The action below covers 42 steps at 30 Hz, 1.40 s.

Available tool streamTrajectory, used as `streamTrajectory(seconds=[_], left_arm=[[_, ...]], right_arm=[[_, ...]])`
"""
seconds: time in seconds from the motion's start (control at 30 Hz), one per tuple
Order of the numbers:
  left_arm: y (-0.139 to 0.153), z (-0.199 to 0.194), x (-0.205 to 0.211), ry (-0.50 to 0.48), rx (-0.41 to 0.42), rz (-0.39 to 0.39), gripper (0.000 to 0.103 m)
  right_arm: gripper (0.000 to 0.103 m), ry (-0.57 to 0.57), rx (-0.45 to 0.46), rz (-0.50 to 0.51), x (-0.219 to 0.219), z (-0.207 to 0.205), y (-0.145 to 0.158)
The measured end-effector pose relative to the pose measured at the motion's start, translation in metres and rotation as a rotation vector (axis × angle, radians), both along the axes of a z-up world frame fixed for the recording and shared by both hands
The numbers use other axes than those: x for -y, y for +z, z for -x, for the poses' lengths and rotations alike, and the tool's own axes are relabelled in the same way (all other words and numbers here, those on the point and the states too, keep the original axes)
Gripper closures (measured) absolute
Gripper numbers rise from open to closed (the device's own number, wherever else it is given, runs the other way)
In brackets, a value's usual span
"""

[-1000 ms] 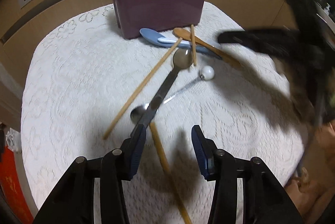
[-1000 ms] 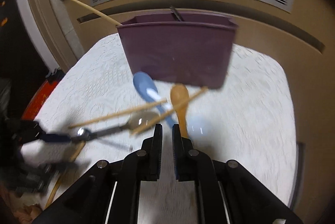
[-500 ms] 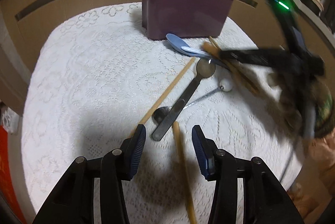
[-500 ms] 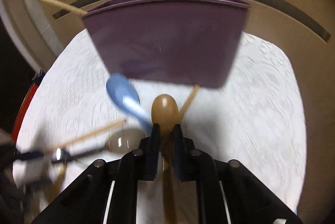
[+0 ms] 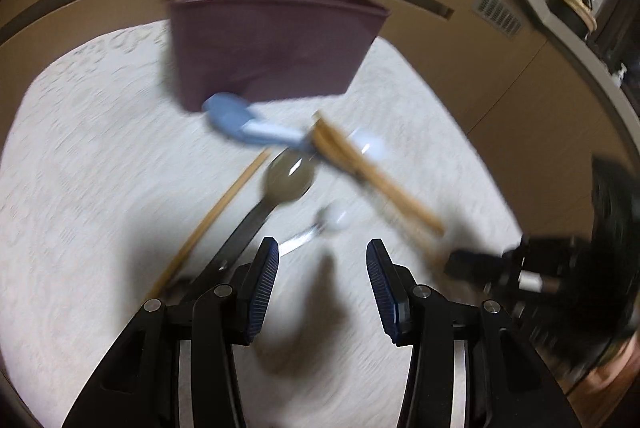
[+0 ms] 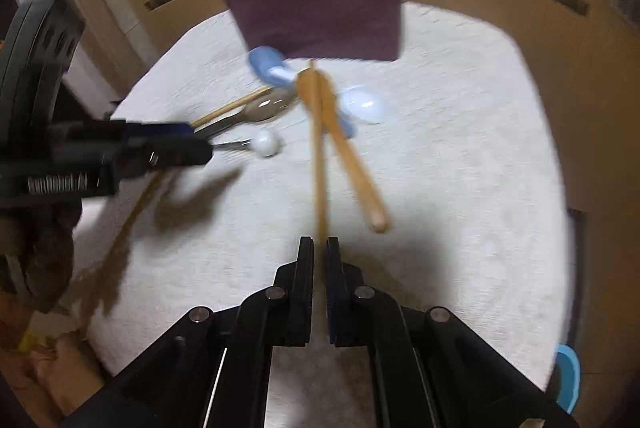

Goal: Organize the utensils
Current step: 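Lift the chopstick with the right tool while the left grasps the wooden spoon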

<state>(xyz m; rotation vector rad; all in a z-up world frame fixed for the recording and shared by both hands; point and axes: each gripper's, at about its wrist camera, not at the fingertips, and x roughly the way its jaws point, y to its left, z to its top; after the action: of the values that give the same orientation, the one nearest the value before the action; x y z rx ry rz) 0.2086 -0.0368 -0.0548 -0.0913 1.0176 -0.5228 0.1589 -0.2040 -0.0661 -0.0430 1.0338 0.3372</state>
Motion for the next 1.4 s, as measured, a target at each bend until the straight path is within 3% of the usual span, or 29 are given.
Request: streamTrajectory(seconds=[0.1,0.17,0.27,0.33,0.43,0.6,0.67,0.73,0.9,1.07,1.27,1.4], left_arm=[[0.002,-0.020,0.015,0.021,-0.070,0.044,0.056],[0.007,-0.022,0.020,0.031,-0.054,0.034,0.056],[0.018,-0.014,0.023,0.076,0.090,-0.120,0.056],[0.020,-0.008,0.018,0.113,0.156,-0.201,0.052],[0.016,-0.004,0.006,0.138,0.161,-0.229,0.045],[0.011,0.000,-0.008,0.145,0.140,-0.235,0.045],[0.011,-0.001,-0.007,0.145,0.135,-0.231,0.045],[0.009,-0.002,-0.005,0.141,0.131,-0.228,0.045],[0.006,0.000,0.008,0.108,0.128,-0.237,0.045],[0.006,0.003,0.026,0.068,0.110,-0.225,0.045],[0.000,-0.009,0.047,0.028,-0.036,-0.104,0.045],[-0.005,-0.025,0.059,0.095,-0.057,-0.113,0.045]], right_arm=[[0.097,-0.019,0.065,0.018,0.012,0.000,0.007],[0.092,-0.013,0.102,0.018,0.014,-0.001,0.012],[0.076,0.035,0.116,0.017,0.010,-0.014,0.017],[0.076,0.079,0.121,0.009,-0.005,-0.026,0.017],[0.076,0.117,0.128,0.035,-0.026,-0.044,0.011],[0.076,0.137,0.122,0.117,-0.048,-0.066,-0.006],[0.093,0.150,0.103,0.105,-0.048,-0.065,-0.006],[0.097,0.151,0.092,0.061,-0.042,-0.061,0.000],[0.097,0.112,0.106,-0.017,-0.013,-0.046,0.018],[0.097,0.027,0.112,-0.021,0.020,-0.046,0.018],[0.097,-0.059,0.126,-0.030,0.045,-0.044,0.010],[0.097,-0.076,0.137,-0.052,0.049,-0.037,0.005]])
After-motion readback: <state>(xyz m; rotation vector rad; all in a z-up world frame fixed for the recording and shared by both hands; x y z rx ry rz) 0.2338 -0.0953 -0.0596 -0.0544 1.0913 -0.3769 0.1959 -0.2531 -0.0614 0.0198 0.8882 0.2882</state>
